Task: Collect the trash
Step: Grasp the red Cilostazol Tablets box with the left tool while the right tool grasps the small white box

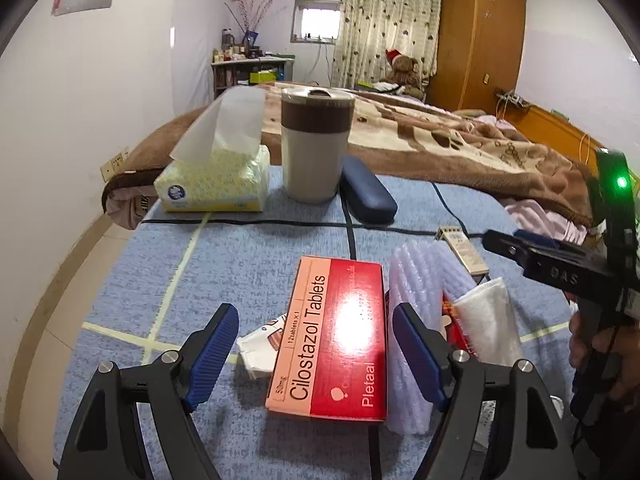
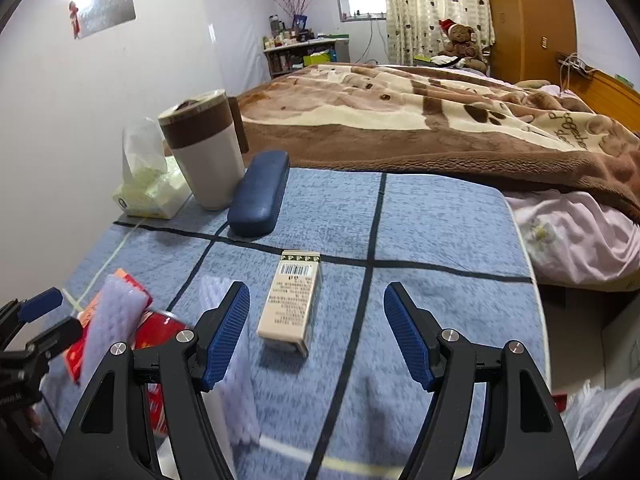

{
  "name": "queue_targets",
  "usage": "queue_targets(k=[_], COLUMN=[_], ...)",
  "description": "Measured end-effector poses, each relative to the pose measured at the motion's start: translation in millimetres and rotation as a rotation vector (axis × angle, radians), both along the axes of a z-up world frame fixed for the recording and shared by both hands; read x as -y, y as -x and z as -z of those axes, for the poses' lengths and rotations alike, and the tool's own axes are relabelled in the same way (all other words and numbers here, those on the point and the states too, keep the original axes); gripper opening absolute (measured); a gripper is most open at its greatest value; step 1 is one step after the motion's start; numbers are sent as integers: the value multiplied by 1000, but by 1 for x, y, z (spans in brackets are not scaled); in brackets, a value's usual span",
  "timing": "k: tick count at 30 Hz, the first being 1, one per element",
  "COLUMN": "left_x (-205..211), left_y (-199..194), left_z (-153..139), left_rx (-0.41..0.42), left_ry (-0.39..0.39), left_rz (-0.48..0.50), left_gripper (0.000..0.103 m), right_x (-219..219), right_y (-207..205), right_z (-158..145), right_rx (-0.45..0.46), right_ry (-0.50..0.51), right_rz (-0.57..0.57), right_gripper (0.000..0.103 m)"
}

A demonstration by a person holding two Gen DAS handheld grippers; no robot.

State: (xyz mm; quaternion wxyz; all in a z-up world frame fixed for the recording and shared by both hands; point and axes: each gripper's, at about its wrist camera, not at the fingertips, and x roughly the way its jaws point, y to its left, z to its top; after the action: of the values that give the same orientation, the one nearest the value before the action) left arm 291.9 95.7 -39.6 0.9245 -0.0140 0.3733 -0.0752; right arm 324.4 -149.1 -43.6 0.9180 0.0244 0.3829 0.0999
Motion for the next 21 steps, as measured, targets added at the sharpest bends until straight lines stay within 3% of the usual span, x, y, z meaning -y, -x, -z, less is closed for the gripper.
queue_targets(k=[12, 21], left_x=[9, 20], left_y=[-11, -13], left_z=[15, 23], left_rx=[-53, -73], left_ry=[-17, -122], left_rz=[33, 30], left_gripper=[79, 79], right_x=[-8, -12], right_y=[-16, -22], right_z=[14, 23], right_rx=[-74, -109], right_ry=[28, 56], right_rz=[-26, -33], right_gripper=[71, 58])
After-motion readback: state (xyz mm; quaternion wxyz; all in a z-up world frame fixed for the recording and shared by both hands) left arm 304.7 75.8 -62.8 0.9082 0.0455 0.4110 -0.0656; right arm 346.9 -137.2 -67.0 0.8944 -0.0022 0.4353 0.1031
